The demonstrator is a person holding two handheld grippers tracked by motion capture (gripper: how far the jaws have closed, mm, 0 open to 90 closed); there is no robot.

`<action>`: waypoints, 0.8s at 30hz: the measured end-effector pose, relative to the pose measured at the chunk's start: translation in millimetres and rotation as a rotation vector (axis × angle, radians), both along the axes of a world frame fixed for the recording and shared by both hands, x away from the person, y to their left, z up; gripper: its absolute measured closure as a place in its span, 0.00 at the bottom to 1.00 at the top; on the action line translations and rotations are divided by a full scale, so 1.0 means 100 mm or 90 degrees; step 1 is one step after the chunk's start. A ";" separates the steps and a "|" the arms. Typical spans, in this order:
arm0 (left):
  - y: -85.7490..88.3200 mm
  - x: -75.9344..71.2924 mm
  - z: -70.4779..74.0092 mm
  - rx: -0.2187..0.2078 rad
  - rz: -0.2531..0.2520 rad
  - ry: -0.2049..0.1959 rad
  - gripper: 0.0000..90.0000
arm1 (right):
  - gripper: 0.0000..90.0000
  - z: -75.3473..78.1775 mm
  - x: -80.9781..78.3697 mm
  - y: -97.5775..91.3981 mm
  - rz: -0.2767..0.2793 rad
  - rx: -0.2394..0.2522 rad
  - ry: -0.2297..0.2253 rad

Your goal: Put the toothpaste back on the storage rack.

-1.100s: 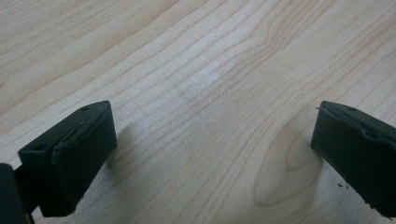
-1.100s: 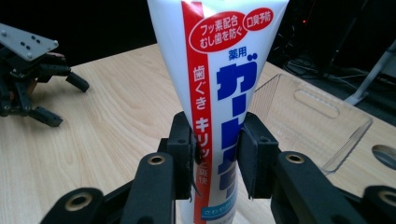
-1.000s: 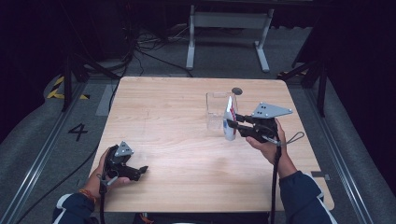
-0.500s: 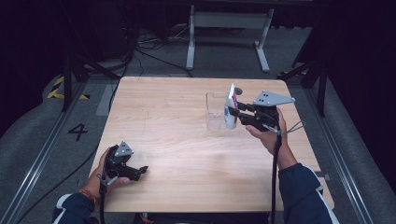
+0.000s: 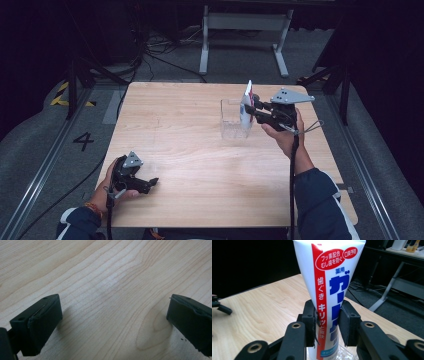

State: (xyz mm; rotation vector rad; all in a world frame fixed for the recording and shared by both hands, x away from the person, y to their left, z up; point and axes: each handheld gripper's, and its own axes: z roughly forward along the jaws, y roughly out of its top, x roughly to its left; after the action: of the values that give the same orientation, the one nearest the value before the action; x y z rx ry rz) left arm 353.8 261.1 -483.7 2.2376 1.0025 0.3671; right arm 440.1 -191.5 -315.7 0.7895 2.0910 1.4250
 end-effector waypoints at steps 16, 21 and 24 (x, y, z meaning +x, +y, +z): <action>0.00 0.00 0.00 0.000 0.000 0.000 0.01 | 0.78 -0.11 0.30 0.06 -0.030 -0.001 0.011; 0.00 0.00 0.00 0.000 0.000 0.000 0.01 | 0.78 -0.18 0.37 0.06 -0.041 0.002 0.020; 0.00 0.00 0.00 0.000 0.000 0.000 0.01 | 0.78 -0.23 0.42 0.05 -0.048 0.001 0.021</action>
State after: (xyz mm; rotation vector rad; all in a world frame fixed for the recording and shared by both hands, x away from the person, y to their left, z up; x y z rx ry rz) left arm 353.7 261.1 -483.7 2.2375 1.0026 0.3673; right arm 482.4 -186.2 -338.2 0.8892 2.0622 1.3822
